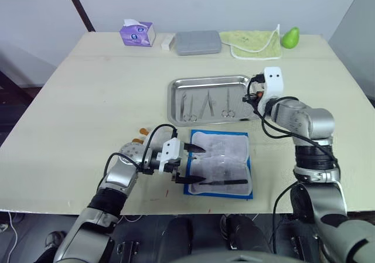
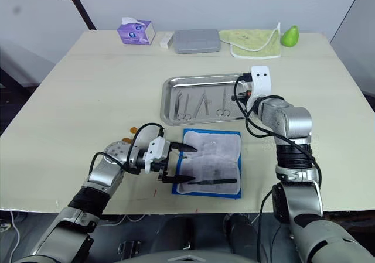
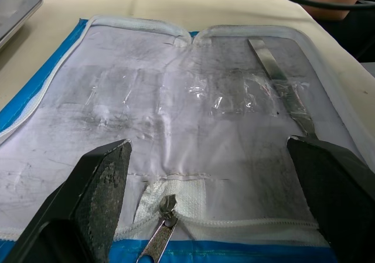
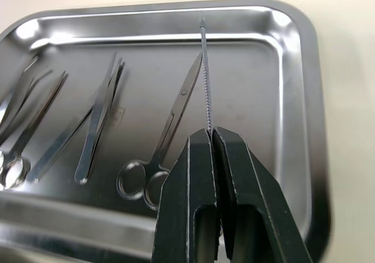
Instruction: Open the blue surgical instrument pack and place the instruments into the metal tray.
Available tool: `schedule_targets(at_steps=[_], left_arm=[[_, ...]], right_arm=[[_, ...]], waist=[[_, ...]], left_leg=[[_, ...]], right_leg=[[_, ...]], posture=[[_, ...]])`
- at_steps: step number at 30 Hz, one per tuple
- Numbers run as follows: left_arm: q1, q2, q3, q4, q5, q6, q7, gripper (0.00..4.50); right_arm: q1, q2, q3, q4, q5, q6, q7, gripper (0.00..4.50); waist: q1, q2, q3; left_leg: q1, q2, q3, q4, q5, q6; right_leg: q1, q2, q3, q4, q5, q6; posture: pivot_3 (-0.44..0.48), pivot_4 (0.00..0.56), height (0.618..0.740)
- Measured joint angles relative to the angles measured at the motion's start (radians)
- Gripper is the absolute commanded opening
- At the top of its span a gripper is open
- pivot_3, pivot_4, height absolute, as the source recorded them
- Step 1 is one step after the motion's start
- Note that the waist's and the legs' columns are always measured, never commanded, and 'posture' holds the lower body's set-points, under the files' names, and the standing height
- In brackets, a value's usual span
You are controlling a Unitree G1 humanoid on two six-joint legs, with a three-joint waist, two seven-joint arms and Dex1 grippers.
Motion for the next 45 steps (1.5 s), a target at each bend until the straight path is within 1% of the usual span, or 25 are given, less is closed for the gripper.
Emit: schedule_targets(at_steps=[3,6,11,18,19,21,24,28,30,32,36,38,39,41,42,43,44,45], left_arm=[[0.005,0.001,0.002,-0.006,0.0,0.002,0.005,4.5],[0.008,0.001,0.002,-0.012,0.0,0.007,0.013,4.5],[0.014,0.003,0.003,-0.023,0.0,0.013,0.019,4.5],[0.025,0.005,0.008,-0.034,0.0,0.017,0.03,4.5],[0.027,0.006,0.008,-0.038,0.0,0.018,0.032,4.5],[0.03,0.007,0.008,-0.042,0.0,0.02,0.035,4.5],[0.035,0.009,0.008,-0.052,0.0,0.028,0.037,4.5],[0.038,0.011,0.008,-0.065,0.0,0.041,0.039,4.5],[0.039,0.01,0.007,-0.069,0.0,0.043,0.04,4.5],[0.041,0.011,0.008,-0.073,0.0,0.05,0.041,4.5],[0.042,0.009,0.008,-0.082,-0.003,0.062,0.044,4.5],[0.045,0.006,0.006,-0.089,-0.005,0.067,0.046,4.5],[0.046,0.008,0.006,-0.09,-0.008,0.068,0.046,4.5],[0.046,0.013,0.008,-0.091,-0.01,0.076,0.041,4.5],[0.044,0.015,0.009,-0.091,-0.011,0.079,0.038,4.5],[0.043,0.016,0.01,-0.089,-0.011,0.081,0.036,4.5],[0.043,0.016,0.01,-0.089,-0.011,0.081,0.036,4.5],[0.037,0.011,0.006,-0.083,-0.011,0.082,0.031,4.5]], right_arm=[[0.0,0.037,-0.001,0.041,-0.008,-0.046,-0.022,0.06],[0.0,0.078,0.002,0.119,-0.022,-0.12,-0.047,0.06],[-0.001,0.1,-0.005,0.187,-0.038,-0.196,-0.07,0.06],[-0.001,0.114,-0.001,0.245,-0.045,-0.245,-0.066,0.06],[-0.001,0.114,0.004,0.253,-0.047,-0.253,-0.064,0.61],[-0.001,0.113,0.007,0.255,-0.05,-0.262,-0.06,1.26],[0.006,0.112,0.012,0.237,-0.048,-0.266,-0.039,2.72],[0.058,0.098,0.037,0.106,-0.027,-0.259,0.017,2.72],[0.108,0.063,0.078,0.003,-0.012,-0.263,0.081,2.72],[0.174,0.023,0.116,-0.104,0.008,-0.288,0.164,2.72],[0.323,-0.036,0.125,-0.297,0.118,-0.384,0.378,2.72],[0.432,-0.159,0.122,-0.442,0.214,-0.4,0.536,2.72],[0.46,-0.201,0.112,-0.474,0.244,-0.395,0.582,2.98],[0.541,-0.324,0.083,-0.548,0.315,-0.387,0.695,3.63],[0.575,-0.375,0.076,-0.574,0.333,-0.387,0.739,3.79],[0.62,-0.435,0.072,-0.607,0.356,-0.39,0.798,4.28],[0.623,-0.44,0.072,-0.609,0.357,-0.39,0.804,4.28],[0.68,-0.508,0.067,-0.639,0.375,-0.404,0.864,4.28]], waist=[[-0.002,0.0,0.0],[-0.003,0.001,0.0],[-0.003,0.001,0.001],[-0.006,0.002,0.001],[-0.006,0.002,0.001],[-0.006,0.002,0.001],[-0.007,0.002,0.001],[-0.007,0.002,0.001],[-0.005,0.002,0.001],[-0.006,0.002,0.001],[-0.004,0.002,0.001],[0.002,0.002,0.002],[0.001,0.002,0.002],[0.0,0.002,0.002],[-0.002,0.002,0.002],[-0.004,0.002,0.002],[-0.005,0.002,0.002],[-0.003,0.002,0.002]], left_leg=[[0.0,0.0,0.0,0.0,0.0,0.0],[0.0,0.0,0.0,0.0,0.0,0.0],[0.0,0.0,0.0,0.0,0.0,0.0],[0.0,0.0,-0.001,0.0,0.0,0.0],[0.0,0.0,-0.001,0.0,0.0,0.0],[0.0,0.0,-0.001,0.0,0.0,0.0],[0.0,0.0,-0.001,-0.002,0.0,0.0],[0.0,0.0,-0.001,-0.003,0.0,0.0],[-0.001,0.0,-0.002,-0.003,0.0,0.0],[-0.001,0.0,-0.002,-0.003,0.0,0.0],[-0.003,0.0,-0.003,-0.003,0.0,0.0],[-0.004,0.0,-0.003,-0.003,0.0,0.0],[-0.004,0.0,-0.003,-0.003,0.0,0.0],[-0.004,-0.001,-0.003,-0.003,0.0,0.0],[-0.004,-0.001,-0.003,-0.003,0.0,0.0],[-0.003,0.0,-0.003,-0.003,0.0,0.0],[-0.003,0.0,-0.003,-0.003,0.0,0.0],[-0.003,0.0,-0.003,-0.003,0.0,0.0]], right_leg=[[0.0,0.0,0.0,0.0,0.0,0.0],[0.0,0.0,0.0,0.0,0.0,0.0],[0.0,0.0,0.0,0.0,0.0,0.0],[0.0,0.0,0.0,0.0,0.0,0.0],[0.0,0.0,0.0,0.0,0.0,0.0],[0.0,0.0,0.0,0.0,0.0,0.0],[0.0,0.0,0.0,-0.001,0.0,0.0],[0.0,0.0,0.0,-0.001,0.0,0.0],[0.0,0.0,-0.001,-0.002,0.0,0.0],[0.0,-0.001,-0.001,-0.002,0.0,0.0],[0.0,0.0,-0.003,-0.003,0.0,0.0],[0.0,-0.001,-0.006,-0.005,0.0,0.0],[0.0,-0.001,-0.006,-0.006,0.0,0.0],[0.0,-0.002,-0.005,-0.006,0.0,0.0],[0.0,-0.001,-0.005,-0.006,0.0,0.0],[0.0,0.0,-0.005,-0.006,0.0,0.0],[0.0,0.0,-0.005,-0.006,0.0,0.0],[0.0,0.0,-0.006,-0.006,0.0,0.001]], posture=[[0.0,0.15,0.74],[0.0,0.15,0.74],[0.0,0.15,0.74],[0.0,0.15,0.74],[0.0,0.15,0.74],[0.0,0.15,0.74],[0.0,0.15,0.74],[0.0,0.15,0.74],[0.0,0.15,0.74],[0.0,0.15,0.74],[0.0,0.15,0.74],[0.0,0.15,0.74],[0.0,0.15,0.74],[0.0,0.15,0.74],[0.0,0.15,0.74],[0.0,0.15,0.74],[0.0,0.15,0.74],[0.0,0.15,0.74]])
